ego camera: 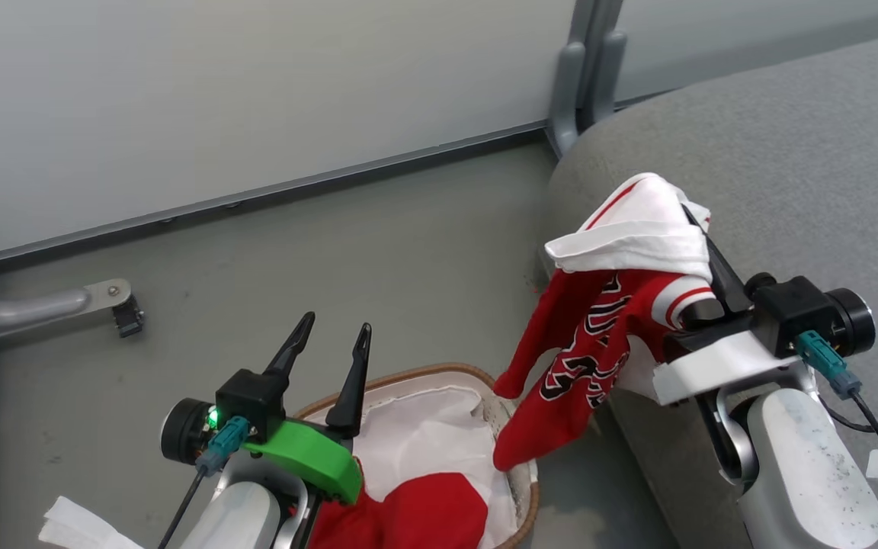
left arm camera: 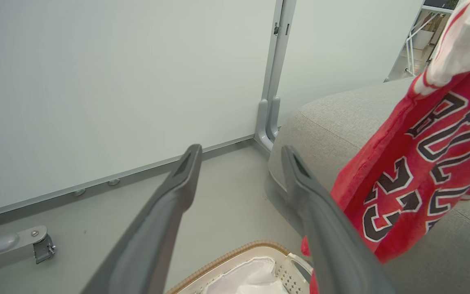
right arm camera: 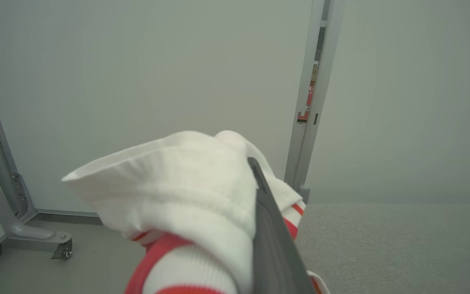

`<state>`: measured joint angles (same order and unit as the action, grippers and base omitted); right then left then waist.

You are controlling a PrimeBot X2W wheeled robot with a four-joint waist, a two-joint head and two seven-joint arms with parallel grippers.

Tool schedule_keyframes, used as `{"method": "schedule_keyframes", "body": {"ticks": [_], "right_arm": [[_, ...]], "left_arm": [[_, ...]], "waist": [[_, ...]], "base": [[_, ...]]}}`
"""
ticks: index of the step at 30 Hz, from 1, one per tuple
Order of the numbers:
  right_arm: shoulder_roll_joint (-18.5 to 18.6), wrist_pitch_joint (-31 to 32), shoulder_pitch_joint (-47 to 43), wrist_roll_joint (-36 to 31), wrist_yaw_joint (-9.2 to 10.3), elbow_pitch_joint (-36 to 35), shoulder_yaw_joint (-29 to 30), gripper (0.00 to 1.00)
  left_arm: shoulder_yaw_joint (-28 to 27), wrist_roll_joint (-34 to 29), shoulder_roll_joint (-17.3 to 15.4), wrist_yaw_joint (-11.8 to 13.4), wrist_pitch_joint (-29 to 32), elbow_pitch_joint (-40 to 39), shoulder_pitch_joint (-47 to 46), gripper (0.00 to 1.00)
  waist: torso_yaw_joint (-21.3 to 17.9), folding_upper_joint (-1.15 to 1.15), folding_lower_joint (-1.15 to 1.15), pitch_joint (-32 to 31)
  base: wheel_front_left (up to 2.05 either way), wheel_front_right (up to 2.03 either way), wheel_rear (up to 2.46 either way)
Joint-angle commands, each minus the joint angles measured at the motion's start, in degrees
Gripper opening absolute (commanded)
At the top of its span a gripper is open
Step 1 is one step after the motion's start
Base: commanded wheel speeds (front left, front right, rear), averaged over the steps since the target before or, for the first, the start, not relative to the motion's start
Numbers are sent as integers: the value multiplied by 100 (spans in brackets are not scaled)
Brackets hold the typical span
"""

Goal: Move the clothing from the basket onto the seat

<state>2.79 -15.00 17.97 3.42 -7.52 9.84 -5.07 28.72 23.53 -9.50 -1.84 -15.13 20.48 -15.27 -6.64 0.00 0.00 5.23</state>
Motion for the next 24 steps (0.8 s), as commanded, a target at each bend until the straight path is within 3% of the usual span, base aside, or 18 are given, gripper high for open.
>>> {"method": "schedule_keyframes", "body": {"ticks": [1, 7, 13, 24], "right_arm": [[20, -28, -85, -37, 6, -35, 74, 0], [14, -28, -180, 55, 6, -76, 376, 0], [14, -28, -210, 160, 6, -114, 469, 0], [16, -28, -41, 154, 6, -101, 434, 0]], "left_arm": [[-47, -94, 20, -34, -3, -21, 26, 100], [-87, -311, 83, -177, -4, 28, -142, 100], [-30, -472, 125, -285, -3, 150, -248, 100], [86, -606, 200, -414, -3, 289, -374, 100]], "waist": [[-665, 0, 0, 264], [-1389, 0, 0, 519], [-1822, 0, 0, 686], [-1833, 0, 0, 886]], "base": [[0, 0, 0], [0, 0, 0], [0, 0, 0], [0, 0, 0]]}}
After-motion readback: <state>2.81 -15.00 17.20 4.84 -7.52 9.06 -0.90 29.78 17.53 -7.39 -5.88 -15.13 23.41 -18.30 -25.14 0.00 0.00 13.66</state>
